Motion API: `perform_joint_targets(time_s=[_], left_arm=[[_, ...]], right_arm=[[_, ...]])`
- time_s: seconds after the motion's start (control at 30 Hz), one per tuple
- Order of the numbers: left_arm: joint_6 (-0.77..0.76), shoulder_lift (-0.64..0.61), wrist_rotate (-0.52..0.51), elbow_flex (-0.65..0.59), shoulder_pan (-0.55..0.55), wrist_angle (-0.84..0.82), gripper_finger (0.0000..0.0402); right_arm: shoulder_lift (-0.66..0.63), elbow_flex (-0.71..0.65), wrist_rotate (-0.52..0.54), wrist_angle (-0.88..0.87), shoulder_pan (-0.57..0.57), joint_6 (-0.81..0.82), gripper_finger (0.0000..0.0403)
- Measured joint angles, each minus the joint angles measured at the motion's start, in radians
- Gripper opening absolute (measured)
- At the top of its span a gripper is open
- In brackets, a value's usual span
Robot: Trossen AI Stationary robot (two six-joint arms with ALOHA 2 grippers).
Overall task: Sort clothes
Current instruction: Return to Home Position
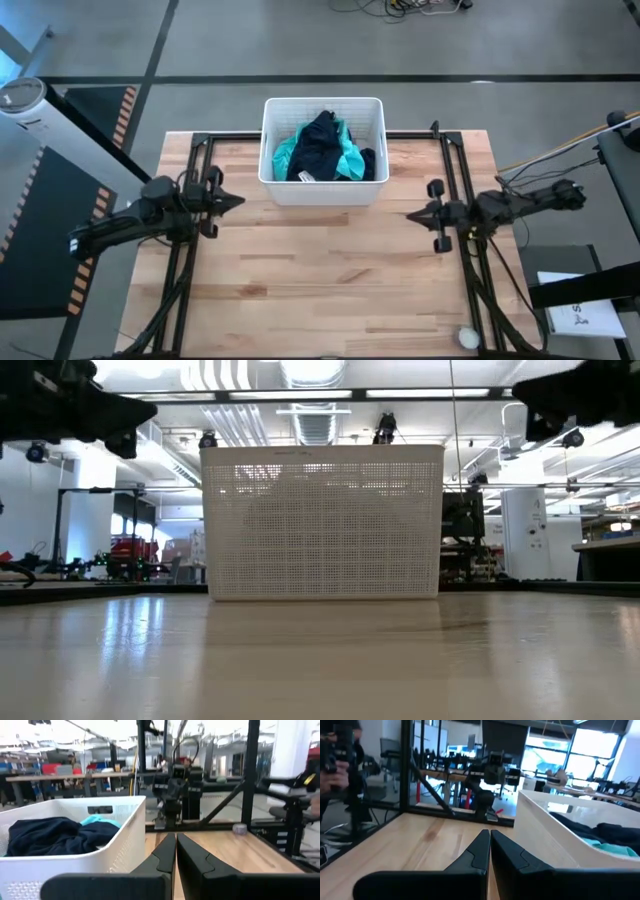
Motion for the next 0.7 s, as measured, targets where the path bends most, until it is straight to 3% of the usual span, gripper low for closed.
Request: perform_joint_targets(time_s=[0.23,0.43,0.7], left_arm=[[-0.044,-0.012,0.028,-0.149,-0.025,0.238,0.0],[-0.031,-0.013,0.019,-0.148,-0.07,0.232,0.0],[-0.036,-0.01,-0.095,-0.151,-0.118,0.137,0.0]], right_arm=[[-0.131,-0.057,0.001,-0.051,0.0,0.016,0.0],[-0.149,-0.057,0.002,-0.117,0.0,0.007,0.0],[-0.153,-0.081,0.027,-0.12,0.0,0.019,0.0]])
